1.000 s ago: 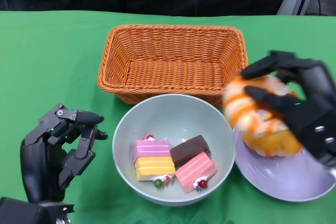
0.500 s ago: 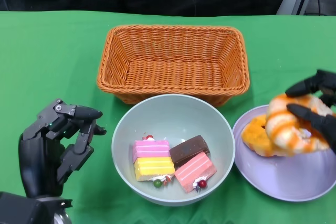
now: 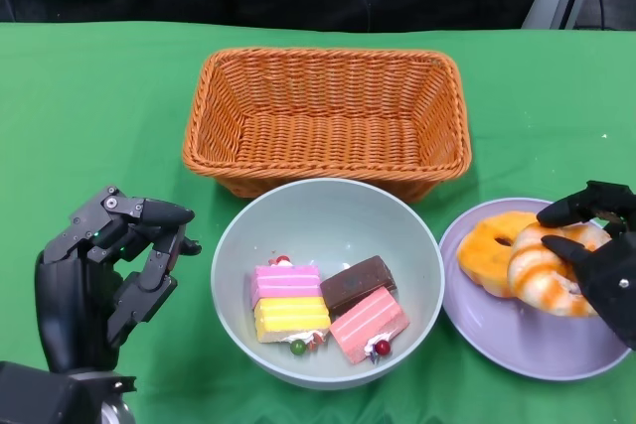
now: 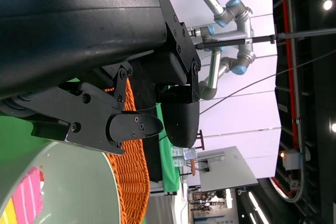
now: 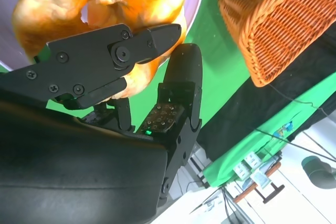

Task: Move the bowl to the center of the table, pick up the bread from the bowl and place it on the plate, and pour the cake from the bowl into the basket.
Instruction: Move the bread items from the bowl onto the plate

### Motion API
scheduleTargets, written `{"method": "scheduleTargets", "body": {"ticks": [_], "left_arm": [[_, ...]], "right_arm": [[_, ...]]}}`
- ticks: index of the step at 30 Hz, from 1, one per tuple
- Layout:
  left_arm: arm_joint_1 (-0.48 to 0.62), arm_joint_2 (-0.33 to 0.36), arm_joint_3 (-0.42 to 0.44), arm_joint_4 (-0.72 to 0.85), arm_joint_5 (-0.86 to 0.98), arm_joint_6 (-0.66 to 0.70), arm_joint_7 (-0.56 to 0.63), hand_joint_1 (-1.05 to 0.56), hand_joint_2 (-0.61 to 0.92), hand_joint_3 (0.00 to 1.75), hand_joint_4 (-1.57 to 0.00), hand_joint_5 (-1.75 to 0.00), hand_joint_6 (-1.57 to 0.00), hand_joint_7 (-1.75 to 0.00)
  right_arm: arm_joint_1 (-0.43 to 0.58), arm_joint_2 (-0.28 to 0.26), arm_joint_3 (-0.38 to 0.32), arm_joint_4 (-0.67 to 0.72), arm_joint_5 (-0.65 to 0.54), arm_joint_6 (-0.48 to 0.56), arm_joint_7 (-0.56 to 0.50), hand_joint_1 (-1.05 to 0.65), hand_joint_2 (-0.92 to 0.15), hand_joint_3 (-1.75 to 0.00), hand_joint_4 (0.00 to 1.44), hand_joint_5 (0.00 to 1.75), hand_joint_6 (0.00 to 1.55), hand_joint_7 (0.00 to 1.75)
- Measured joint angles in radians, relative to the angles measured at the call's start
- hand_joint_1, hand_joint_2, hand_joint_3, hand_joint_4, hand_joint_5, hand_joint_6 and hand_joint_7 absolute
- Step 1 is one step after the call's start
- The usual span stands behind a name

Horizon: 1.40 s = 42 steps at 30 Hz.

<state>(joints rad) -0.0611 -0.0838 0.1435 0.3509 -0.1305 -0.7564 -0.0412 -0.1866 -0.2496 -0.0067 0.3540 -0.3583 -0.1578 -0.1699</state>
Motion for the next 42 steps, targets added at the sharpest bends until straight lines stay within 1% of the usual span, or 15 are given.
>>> {"method": "scheduleTargets", "body": {"ticks": [4,8,12,17,21,26,27,28,29,30,31,33,35,37,42], "left_arm": [[0.000,-0.001,-0.001,0.000,-0.001,0.000,0.000,-0.09,0.91,0.37,-0.78,-1.42,-0.87,-0.98],[0.000,-0.001,-0.001,-0.001,-0.001,0.000,0.000,-0.08,0.92,0.38,-0.78,-1.43,-0.86,-0.99],[0.000,0.000,-0.001,-0.001,-0.002,0.000,0.000,-0.09,0.91,0.37,-0.77,-1.44,-0.86,-1.00],[0.000,0.000,-0.001,-0.001,-0.004,0.000,0.000,-0.09,0.91,0.36,-0.78,-1.44,-0.86,-1.00],[0.000,0.000,-0.003,-0.001,-0.008,0.000,-0.004,-0.07,0.92,0.37,-0.77,-1.44,-0.86,-1.00],[0.000,0.000,-0.002,0.000,-0.008,0.000,-0.007,-0.07,0.92,0.37,-0.78,-1.44,-0.86,-1.01],[0.000,0.000,-0.002,0.000,-0.008,0.000,-0.007,-0.07,0.92,0.37,-0.78,-1.44,-0.86,-1.01],[0.000,-0.001,-0.002,0.000,-0.008,0.000,-0.007,-0.07,0.92,0.38,-0.78,-1.45,-0.86,-1.01],[0.000,-0.001,-0.002,0.000,-0.009,0.000,-0.007,-0.07,0.92,0.38,-0.78,-1.44,-0.86,-1.02],[0.000,-0.001,-0.002,0.000,-0.010,0.000,-0.008,-0.07,0.92,0.38,-0.78,-1.44,-0.86,-1.02],[0.000,-0.001,-0.001,0.001,-0.013,0.000,-0.008,-0.07,0.92,0.38,-0.78,-1.44,-0.86,-1.02],[0.000,0.000,-0.001,0.002,-0.015,0.000,-0.009,-0.07,0.92,0.39,-0.78,-1.44,-0.86,-1.01],[0.000,0.000,-0.001,0.002,-0.015,0.000,-0.009,-0.06,0.92,0.39,-0.78,-1.43,-0.86,-1.01],[0.000,0.000,-0.001,0.002,-0.016,0.000,-0.009,-0.06,0.92,0.39,-0.78,-1.43,-0.86,-1.01],[0.000,0.000,-0.002,0.002,-0.022,0.000,-0.014,-0.07,0.92,0.39,-0.77,-1.43,-0.85,-1.01]], "right_arm": [[-0.026,-0.005,0.019,0.071,-0.014,-0.047,-0.034,-0.06,-0.92,-0.03,0.70,1.61,0.98,0.44],[-0.053,-0.007,0.027,0.127,-0.017,-0.066,-0.054,-0.08,-0.92,-0.02,0.72,1.64,1.03,0.31],[-0.075,-0.010,0.053,0.178,-0.032,-0.074,-0.082,-0.08,-0.92,0.00,0.76,1.47,1.07,0.16],[-0.092,-0.016,0.063,0.223,-0.032,-0.083,-0.105,-0.07,-0.92,0.00,0.76,1.43,1.08,0.13],[-0.109,-0.025,0.080,0.262,-0.032,-0.096,-0.109,-0.08,-0.91,0.00,0.80,1.26,1.09,0.08],[-0.127,-0.040,0.096,0.281,-0.032,-0.099,-0.106,-0.10,-0.91,0.00,0.75,1.35,1.10,0.04],[-0.127,-0.040,0.098,0.281,-0.032,-0.099,-0.106,-0.10,-0.91,0.00,0.76,1.22,1.11,0.04],[-0.127,-0.040,0.100,0.281,-0.031,-0.100,-0.106,-0.10,-0.90,0.00,0.78,1.02,1.11,0.03],[-0.127,-0.041,0.102,0.281,-0.032,-0.102,-0.106,-0.11,-0.89,0.00,0.80,0.88,1.12,0.02],[-0.127,-0.043,0.105,0.280,-0.032,-0.105,-0.106,-0.11,-0.89,0.00,0.81,0.80,1.12,0.01],[-0.126,-0.046,0.108,0.279,-0.032,-0.110,-0.106,-0.13,-0.89,0.00,0.77,0.73,1.06,0.01],[-0.121,-0.056,0.118,0.261,-0.036,-0.107,-0.098,-0.15,-0.89,0.00,0.72,0.69,0.98,0.00],[-0.114,-0.069,0.128,0.236,-0.042,-0.095,-0.084,-0.18,-0.88,0.00,0.72,0.41,0.88,0.00],[-0.103,-0.075,0.131,0.206,-0.044,-0.078,-0.071,-0.20,-0.88,0.00,0.74,0.23,0.83,0.00],[-0.079,-0.079,0.140,0.162,-0.045,-0.063,-0.049,-0.21,-0.89,0.00,0.79,0.17,0.83,0.01]]}}
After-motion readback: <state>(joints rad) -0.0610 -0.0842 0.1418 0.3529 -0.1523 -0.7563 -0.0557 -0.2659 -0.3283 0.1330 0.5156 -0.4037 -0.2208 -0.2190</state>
